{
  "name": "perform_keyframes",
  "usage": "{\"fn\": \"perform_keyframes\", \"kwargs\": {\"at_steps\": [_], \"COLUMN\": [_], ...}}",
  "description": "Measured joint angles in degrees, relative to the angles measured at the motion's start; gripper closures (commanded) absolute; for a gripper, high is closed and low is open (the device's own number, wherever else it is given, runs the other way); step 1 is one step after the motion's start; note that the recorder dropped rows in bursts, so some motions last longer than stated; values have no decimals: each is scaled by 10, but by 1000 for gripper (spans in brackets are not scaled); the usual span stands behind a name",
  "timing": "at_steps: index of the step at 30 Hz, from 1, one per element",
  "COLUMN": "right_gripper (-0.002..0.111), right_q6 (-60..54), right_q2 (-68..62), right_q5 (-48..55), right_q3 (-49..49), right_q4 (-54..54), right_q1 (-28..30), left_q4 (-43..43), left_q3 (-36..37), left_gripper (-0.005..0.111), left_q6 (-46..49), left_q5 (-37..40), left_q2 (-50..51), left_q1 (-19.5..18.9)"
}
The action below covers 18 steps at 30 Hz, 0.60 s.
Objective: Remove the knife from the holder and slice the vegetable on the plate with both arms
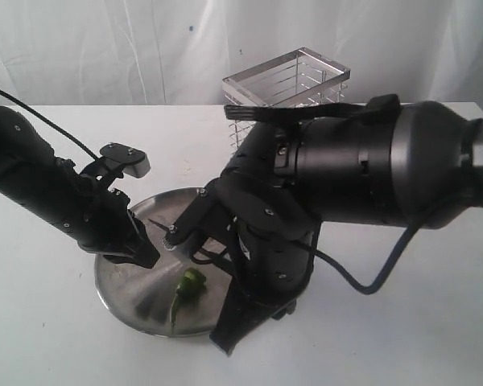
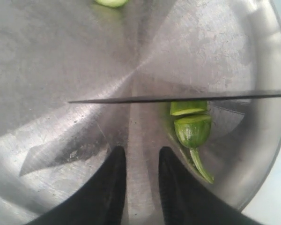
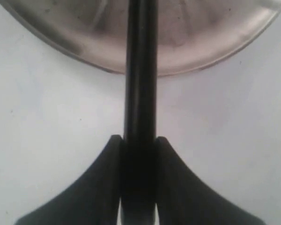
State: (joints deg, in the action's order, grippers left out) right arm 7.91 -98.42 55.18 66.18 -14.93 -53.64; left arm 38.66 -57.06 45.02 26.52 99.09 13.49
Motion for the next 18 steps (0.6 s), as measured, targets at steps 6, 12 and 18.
{"fn": "perform_keyframes", "kwargs": {"at_steps": [6, 12, 18], "right_gripper": [108, 108, 108], "right_q6": [5, 21, 22], "right_q2": [17, 43, 46], "right_q5": [-29, -62, -66], "right_q3": [-62, -93, -111], "right_q4": [27, 31, 34], "right_q1": [0, 0, -3], "left_q4": [0, 0, 0], "left_q3": [0, 0, 0], "left_gripper": [76, 76, 76], "left_q6": [0, 0, 0], "left_q5": [0, 0, 0], "left_q2": [0, 0, 0], "left_q1": [0, 0, 0]}}
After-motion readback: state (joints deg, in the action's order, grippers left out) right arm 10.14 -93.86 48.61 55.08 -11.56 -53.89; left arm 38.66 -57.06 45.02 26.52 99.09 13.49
